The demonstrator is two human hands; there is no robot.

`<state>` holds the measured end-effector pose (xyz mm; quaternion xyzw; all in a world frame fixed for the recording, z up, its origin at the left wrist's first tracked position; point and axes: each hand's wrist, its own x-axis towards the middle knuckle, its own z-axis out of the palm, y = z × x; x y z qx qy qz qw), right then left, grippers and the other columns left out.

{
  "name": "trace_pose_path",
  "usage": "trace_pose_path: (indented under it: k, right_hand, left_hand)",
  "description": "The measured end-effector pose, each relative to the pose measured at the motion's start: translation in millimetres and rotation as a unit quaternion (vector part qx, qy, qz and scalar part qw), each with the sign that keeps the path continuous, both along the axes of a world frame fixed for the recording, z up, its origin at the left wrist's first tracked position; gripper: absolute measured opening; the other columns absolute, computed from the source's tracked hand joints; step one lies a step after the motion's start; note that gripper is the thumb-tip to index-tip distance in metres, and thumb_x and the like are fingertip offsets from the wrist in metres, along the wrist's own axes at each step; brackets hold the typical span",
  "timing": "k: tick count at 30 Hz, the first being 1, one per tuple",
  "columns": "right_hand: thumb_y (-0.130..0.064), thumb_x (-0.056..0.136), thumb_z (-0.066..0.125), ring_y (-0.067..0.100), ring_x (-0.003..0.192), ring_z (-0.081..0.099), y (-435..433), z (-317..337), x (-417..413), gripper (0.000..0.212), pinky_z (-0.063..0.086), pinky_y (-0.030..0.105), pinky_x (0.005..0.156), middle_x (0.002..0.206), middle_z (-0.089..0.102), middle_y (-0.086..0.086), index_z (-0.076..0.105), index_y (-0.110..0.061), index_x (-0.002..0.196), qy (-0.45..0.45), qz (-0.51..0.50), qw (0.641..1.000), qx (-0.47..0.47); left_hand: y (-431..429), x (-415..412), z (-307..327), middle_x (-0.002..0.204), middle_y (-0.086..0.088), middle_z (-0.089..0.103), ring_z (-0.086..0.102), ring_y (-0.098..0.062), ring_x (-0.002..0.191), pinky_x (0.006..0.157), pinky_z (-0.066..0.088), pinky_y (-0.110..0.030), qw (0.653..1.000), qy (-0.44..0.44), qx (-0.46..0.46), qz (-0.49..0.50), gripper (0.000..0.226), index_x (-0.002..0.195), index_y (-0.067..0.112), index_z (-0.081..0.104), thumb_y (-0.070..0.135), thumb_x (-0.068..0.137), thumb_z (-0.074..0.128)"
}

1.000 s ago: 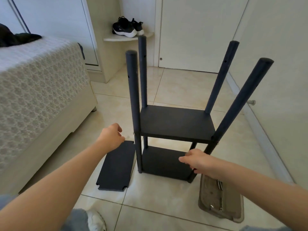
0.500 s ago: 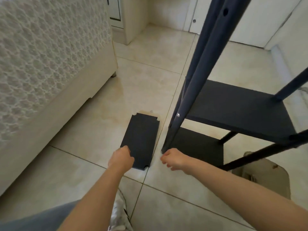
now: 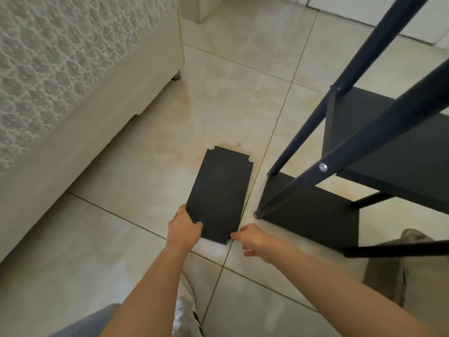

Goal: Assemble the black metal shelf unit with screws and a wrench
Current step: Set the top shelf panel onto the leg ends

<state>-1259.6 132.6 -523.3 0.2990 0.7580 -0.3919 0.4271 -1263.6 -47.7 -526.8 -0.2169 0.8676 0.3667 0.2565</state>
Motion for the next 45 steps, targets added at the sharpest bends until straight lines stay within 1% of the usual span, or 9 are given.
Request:
trace_pose_path:
  k: [9,17,20,26,29,34,36,39,45]
  right_hand:
    - [-0.028,0.094,0.064,0.018,0.101,0.050,-6.3,-1.8,2.1,0.021,0.045,0.023,0.058,0.113,0.048,0.000,0.045,-0.020,0.097,0.005,-0.116,0.992,-0.050]
    - [-0.017,0.097,0.060,0.018,0.102,0.051,-17.6,3.2,1.9,0.017,0.050,0.031,0.084,0.096,0.048,-0.003,0.044,-0.020,0.099,0.045,-0.193,0.976,-0.085]
    - [-0.017,0.097,0.060,0.021,0.106,0.053,-16.0,3.1,4.2,0.018,0.051,0.031,0.082,0.105,0.048,0.002,0.042,-0.018,0.102,0.033,-0.193,0.977,-0.084]
    - [-0.015,0.095,0.064,0.020,0.099,0.055,-18.8,-2.6,6.5,0.020,0.052,0.029,0.078,0.095,0.049,0.000,0.045,-0.017,0.102,0.017,-0.185,0.979,-0.079]
    - [-0.017,0.094,0.065,0.017,0.089,0.056,-18.1,-1.5,6.6,0.020,0.054,0.028,0.074,0.095,0.050,0.000,0.045,-0.019,0.094,0.023,-0.205,0.975,-0.089]
    - [-0.013,0.095,0.063,0.021,0.086,0.062,-11.3,12.0,5.9,0.019,0.054,0.045,0.091,0.097,0.056,0.004,0.045,-0.019,0.092,0.030,-0.269,0.950,-0.155]
    - [-0.011,0.094,0.063,0.026,0.092,0.065,-10.0,23.2,4.1,0.016,0.056,0.048,0.091,0.104,0.060,0.009,0.048,-0.016,0.096,0.036,-0.284,0.942,-0.174]
    - [-0.013,0.094,0.064,0.032,0.100,0.066,-11.2,47.1,0.4,0.018,0.057,0.050,0.087,0.113,0.062,0.014,0.051,-0.010,0.106,0.038,-0.306,0.927,-0.214]
    - [-0.017,0.102,0.051,0.036,0.088,0.073,-20.7,114.9,7.8,0.009,0.054,0.054,0.085,0.107,0.068,0.019,0.049,-0.011,0.108,0.008,-0.281,0.905,-0.321]
  left_hand:
    - [0.0,-2.2,-2.0,0.136,-0.012,0.053,0.051,-0.034,0.123,0.103,0.049,-0.051,0.998,0.023,0.010,0.065,0.064,0.152,0.016,0.031,0.015,0.095,0.060]
    - [-7.2,-3.4,2.9,0.145,-0.013,0.045,0.056,-0.028,0.109,0.089,0.049,-0.038,0.988,0.026,0.046,0.148,0.061,0.152,0.013,0.032,0.014,0.097,0.059]
    - [-12.7,-2.1,-0.7,0.149,-0.013,0.045,0.051,-0.034,0.127,0.098,0.046,-0.042,0.987,-0.008,0.057,0.148,0.065,0.155,0.011,0.029,0.014,0.097,0.058]
    - [-6.9,-3.0,0.9,0.144,-0.013,0.044,0.054,-0.033,0.118,0.098,0.048,-0.042,0.989,-0.029,0.061,0.133,0.064,0.153,0.010,0.033,0.017,0.095,0.062]
    - [-9.6,-3.4,0.4,0.136,-0.008,0.034,0.052,-0.022,0.090,0.090,0.045,-0.038,0.986,-0.026,0.059,0.155,0.058,0.148,0.009,0.040,0.020,0.095,0.063]
    - [-11.7,-3.3,8.5,0.135,-0.012,0.044,0.055,-0.021,0.093,0.099,0.049,-0.041,0.976,-0.026,0.069,0.204,0.051,0.133,0.006,0.057,0.036,0.093,0.068]
    - [-14.2,-6.3,18.1,0.125,-0.014,0.054,0.059,-0.025,0.098,0.093,0.054,-0.043,0.964,-0.025,0.114,0.238,0.048,0.125,0.005,0.060,0.036,0.090,0.073]
    - [-18.0,-10.2,44.2,0.098,-0.012,0.064,0.061,-0.022,0.084,0.062,0.052,-0.033,0.911,-0.036,0.238,0.335,0.033,0.105,0.004,0.063,0.022,0.085,0.081]
    - [-29.1,-6.3,118.4,0.094,-0.011,0.061,0.062,-0.023,0.076,0.055,0.050,-0.032,0.853,-0.051,0.323,0.406,0.026,0.097,0.005,0.056,0.010,0.085,0.079]
